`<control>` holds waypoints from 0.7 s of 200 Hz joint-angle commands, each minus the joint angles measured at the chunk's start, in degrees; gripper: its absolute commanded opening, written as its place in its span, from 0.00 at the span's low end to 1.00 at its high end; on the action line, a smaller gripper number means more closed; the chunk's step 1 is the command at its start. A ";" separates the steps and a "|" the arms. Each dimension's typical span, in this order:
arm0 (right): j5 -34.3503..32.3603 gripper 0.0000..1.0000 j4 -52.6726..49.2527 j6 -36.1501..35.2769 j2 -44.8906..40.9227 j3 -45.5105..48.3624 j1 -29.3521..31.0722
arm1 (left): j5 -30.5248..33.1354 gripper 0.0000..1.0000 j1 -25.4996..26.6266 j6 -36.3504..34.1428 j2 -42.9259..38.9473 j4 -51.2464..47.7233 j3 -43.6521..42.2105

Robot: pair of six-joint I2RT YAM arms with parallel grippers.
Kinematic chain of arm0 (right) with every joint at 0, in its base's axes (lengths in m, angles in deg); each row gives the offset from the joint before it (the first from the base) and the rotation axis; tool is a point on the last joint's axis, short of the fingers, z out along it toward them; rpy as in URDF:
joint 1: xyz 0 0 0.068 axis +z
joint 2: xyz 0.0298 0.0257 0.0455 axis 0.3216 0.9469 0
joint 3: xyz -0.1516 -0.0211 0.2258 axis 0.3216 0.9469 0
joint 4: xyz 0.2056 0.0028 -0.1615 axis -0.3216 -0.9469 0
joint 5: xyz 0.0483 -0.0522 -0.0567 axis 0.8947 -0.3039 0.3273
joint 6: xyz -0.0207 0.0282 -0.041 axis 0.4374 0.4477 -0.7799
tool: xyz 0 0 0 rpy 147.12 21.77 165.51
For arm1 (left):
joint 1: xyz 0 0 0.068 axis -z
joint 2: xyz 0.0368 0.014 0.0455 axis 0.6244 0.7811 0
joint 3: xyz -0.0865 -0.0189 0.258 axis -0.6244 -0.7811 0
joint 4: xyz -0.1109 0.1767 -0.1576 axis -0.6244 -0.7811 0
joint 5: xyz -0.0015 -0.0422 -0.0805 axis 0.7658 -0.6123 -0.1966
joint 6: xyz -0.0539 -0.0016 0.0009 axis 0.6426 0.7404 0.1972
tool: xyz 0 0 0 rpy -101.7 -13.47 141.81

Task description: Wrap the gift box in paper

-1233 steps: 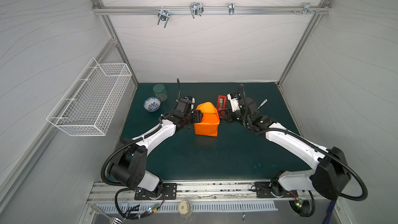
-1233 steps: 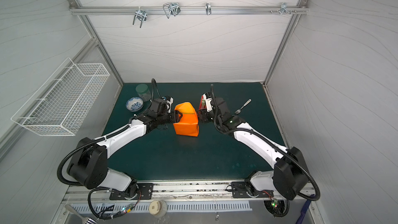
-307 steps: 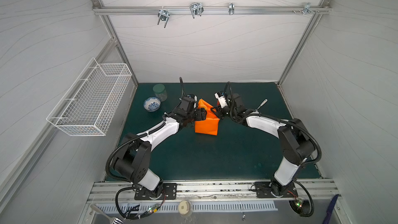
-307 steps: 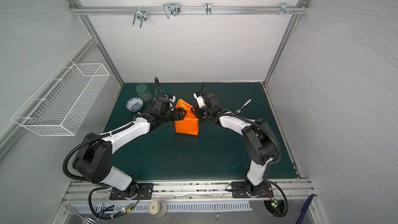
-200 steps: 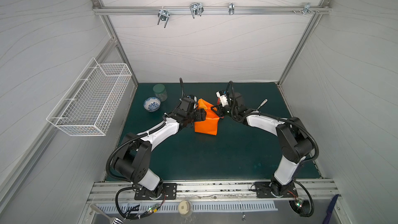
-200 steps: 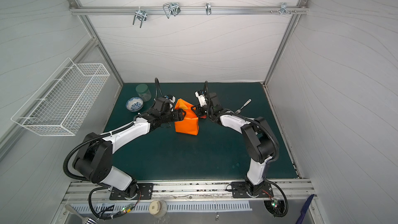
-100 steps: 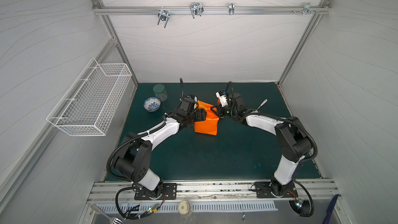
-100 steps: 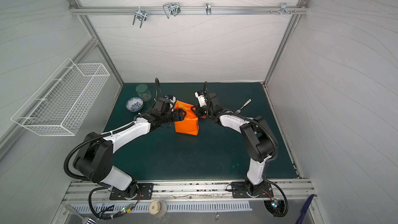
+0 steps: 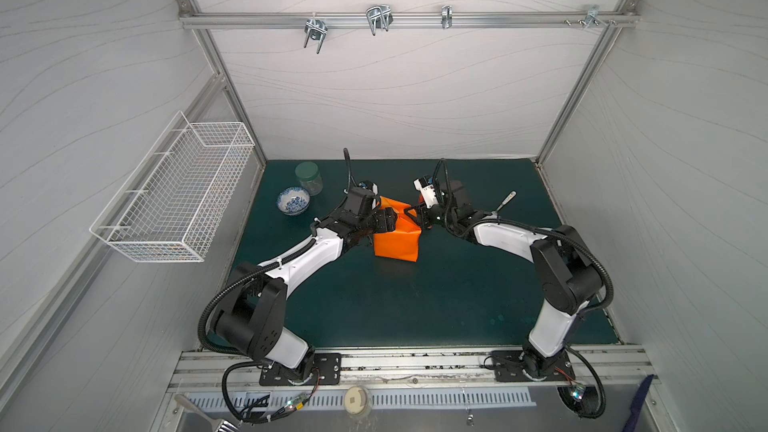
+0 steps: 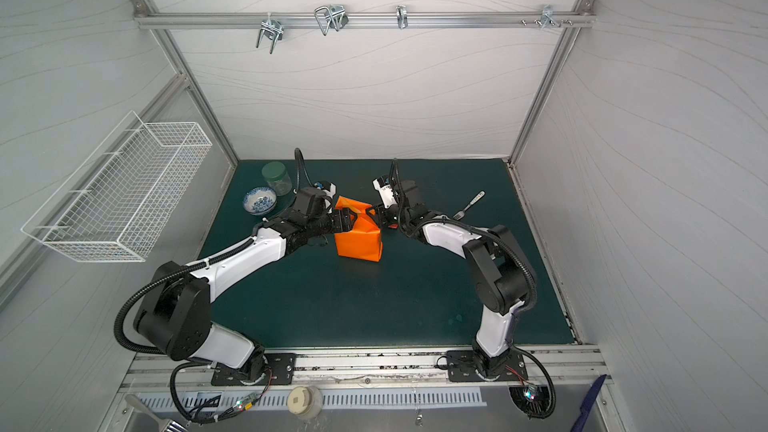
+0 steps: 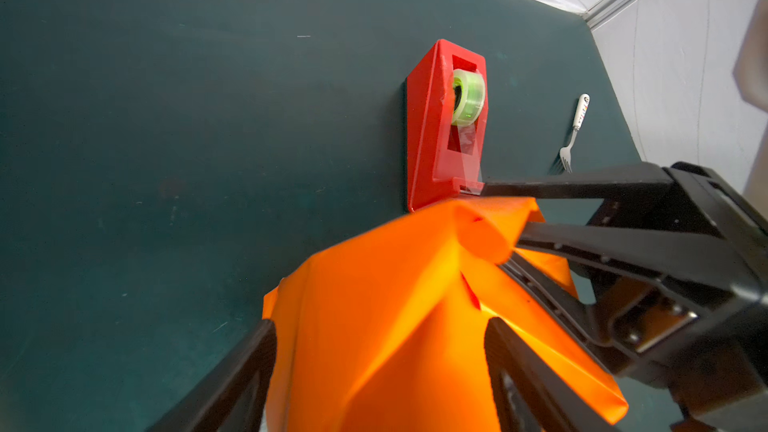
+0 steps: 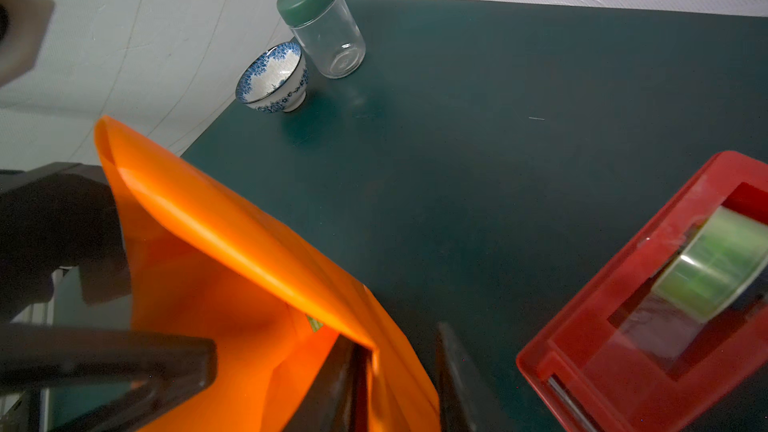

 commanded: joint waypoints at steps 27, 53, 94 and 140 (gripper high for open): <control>0.15 0.39 -2.68 -1.57 -2.80 0.56 0.45 | 0.81 0.80 -0.95 -0.23 -1.93 -0.03 -0.08; 0.77 0.43 -3.26 -0.77 -4.70 1.03 0.48 | -0.60 0.80 -0.95 0.03 -2.00 0.41 -0.94; -1.06 0.52 -7.38 0.29 -9.96 2.32 0.89 | -0.68 0.79 -0.95 0.41 -2.26 0.96 -2.58; -11.51 0.54 -15.32 -3.71 -18.63 5.75 6.67 | -0.85 0.79 -0.95 0.67 -1.96 1.19 -3.03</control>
